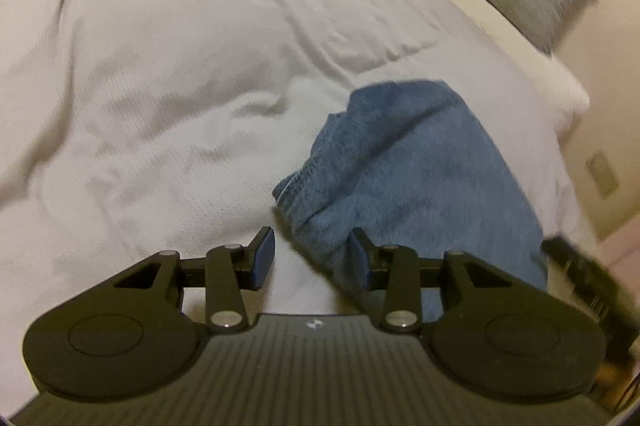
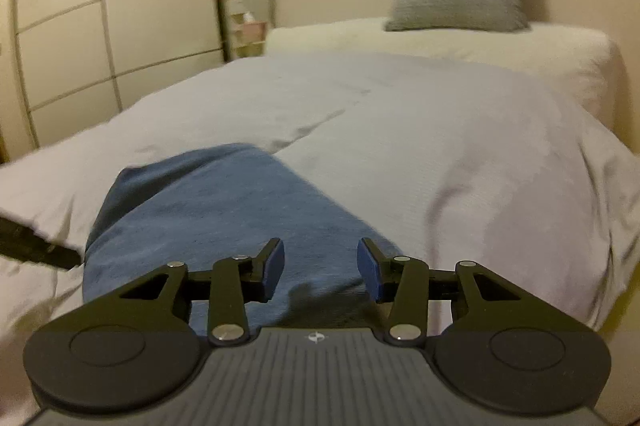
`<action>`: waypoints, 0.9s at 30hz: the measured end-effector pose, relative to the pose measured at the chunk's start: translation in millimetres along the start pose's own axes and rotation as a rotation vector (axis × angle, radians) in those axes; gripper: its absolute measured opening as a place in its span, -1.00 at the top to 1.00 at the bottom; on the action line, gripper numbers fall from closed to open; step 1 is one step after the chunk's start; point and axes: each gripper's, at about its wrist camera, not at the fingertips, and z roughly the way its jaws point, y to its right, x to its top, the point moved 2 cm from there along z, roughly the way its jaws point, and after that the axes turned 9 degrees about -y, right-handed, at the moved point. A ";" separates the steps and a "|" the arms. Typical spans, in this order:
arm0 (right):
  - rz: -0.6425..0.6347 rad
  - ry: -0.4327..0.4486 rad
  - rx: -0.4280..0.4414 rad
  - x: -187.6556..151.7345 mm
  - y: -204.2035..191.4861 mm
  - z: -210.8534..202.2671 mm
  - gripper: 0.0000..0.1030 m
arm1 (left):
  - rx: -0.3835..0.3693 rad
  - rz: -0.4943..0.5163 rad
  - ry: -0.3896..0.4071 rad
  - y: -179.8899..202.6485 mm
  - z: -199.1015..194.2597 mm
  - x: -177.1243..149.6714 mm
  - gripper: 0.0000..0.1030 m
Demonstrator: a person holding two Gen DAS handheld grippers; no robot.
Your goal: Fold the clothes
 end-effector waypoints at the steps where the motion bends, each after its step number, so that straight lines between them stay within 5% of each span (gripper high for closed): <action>1: -0.019 -0.014 -0.008 -0.3 -1.4 6.7 0.14 | -0.007 -0.036 0.010 -6.4 3.2 3.7 0.38; 5: -0.041 -0.077 -0.019 -0.2 5.9 39.3 0.21 | -0.070 -0.168 -0.012 -29.8 16.2 16.7 0.36; 8: -0.042 -0.087 -0.033 8.8 5.7 39.9 0.35 | -0.002 -0.111 0.038 -18.8 1.1 15.2 0.39; 13: 0.070 -0.027 0.025 14.9 7.9 -7.6 0.31 | 0.104 0.056 0.155 11.1 -45.1 -15.6 0.48; 18: 0.012 -0.022 0.149 -11.6 -29.6 -48.6 0.28 | 0.035 0.199 0.126 47.2 -44.2 -53.4 0.48; 21: -0.100 -0.072 0.150 -35.6 -60.8 -42.6 0.33 | -0.013 0.228 0.089 70.2 -29.2 -75.0 0.47; 24: -0.103 -0.122 0.138 -49.0 -65.4 -32.2 0.32 | 0.043 0.239 0.048 82.1 -19.5 -84.9 0.54; 27: -0.086 -0.077 0.143 -40.3 -54.0 -51.4 0.32 | 0.064 0.244 0.078 83.7 -30.1 -85.1 0.54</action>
